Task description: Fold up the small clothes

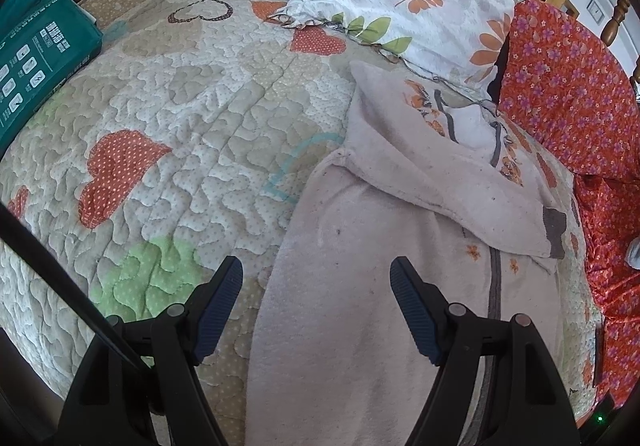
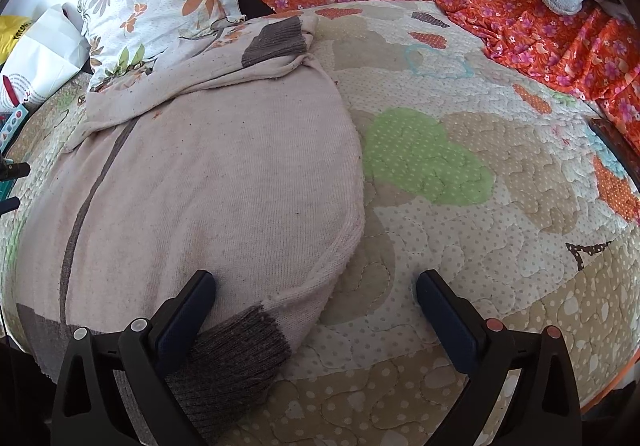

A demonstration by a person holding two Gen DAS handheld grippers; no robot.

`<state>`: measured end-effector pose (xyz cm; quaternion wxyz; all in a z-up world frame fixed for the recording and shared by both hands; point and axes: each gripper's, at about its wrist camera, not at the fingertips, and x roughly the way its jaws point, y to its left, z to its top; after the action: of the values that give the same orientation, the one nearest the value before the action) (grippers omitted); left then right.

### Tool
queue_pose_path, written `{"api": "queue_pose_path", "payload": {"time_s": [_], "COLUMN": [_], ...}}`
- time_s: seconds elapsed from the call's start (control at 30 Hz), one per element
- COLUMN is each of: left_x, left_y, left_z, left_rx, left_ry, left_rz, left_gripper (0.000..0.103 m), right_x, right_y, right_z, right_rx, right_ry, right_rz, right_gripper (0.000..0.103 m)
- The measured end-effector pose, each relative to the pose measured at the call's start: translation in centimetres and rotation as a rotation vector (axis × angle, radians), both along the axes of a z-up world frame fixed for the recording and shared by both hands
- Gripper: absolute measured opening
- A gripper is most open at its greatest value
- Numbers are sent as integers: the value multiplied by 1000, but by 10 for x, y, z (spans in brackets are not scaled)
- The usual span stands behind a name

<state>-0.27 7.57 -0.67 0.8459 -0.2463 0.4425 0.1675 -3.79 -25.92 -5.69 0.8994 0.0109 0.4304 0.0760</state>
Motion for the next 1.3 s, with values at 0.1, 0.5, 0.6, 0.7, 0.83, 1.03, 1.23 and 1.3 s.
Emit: {"api": "queue_pose_path", "payload": {"time_s": [0.1, 0.5, 0.6, 0.7, 0.83, 1.03, 1.23, 1.3], "left_x": [-5, -21, -18, -17, -21, -34, -66, -79], "left_y": [5, 24, 19, 13, -1, -20, -33, -36], "left_z": [-4, -25, -25, -25, -31, -37, -44, -49], "left_rx": [-5, -66, -62, -97, -199, -303, -344, -386], "left_ry": [8, 18, 12, 2, -22, -47, -38, -45], "left_rz": [12, 29, 11, -38, -113, -164, -187, -187], "left_gripper": [75, 76, 78, 78, 78, 69, 55, 54], "right_x": [0, 2, 2, 3, 5, 17, 24, 25], "right_y": [1, 3, 3, -9, -50, -62, -39, -31], "right_z": [0, 0, 1, 9, 14, 13, 6, 5], "right_rx": [-1, -4, 3, 91, 378, 454, 553, 588], "right_ry": [1, 10, 18, 41, 80, 146, 207, 214], "right_rz": [-2, -18, -20, -25, -87, -71, 8, 48], "right_gripper": [102, 103, 103, 101, 95, 81, 69, 68]}}
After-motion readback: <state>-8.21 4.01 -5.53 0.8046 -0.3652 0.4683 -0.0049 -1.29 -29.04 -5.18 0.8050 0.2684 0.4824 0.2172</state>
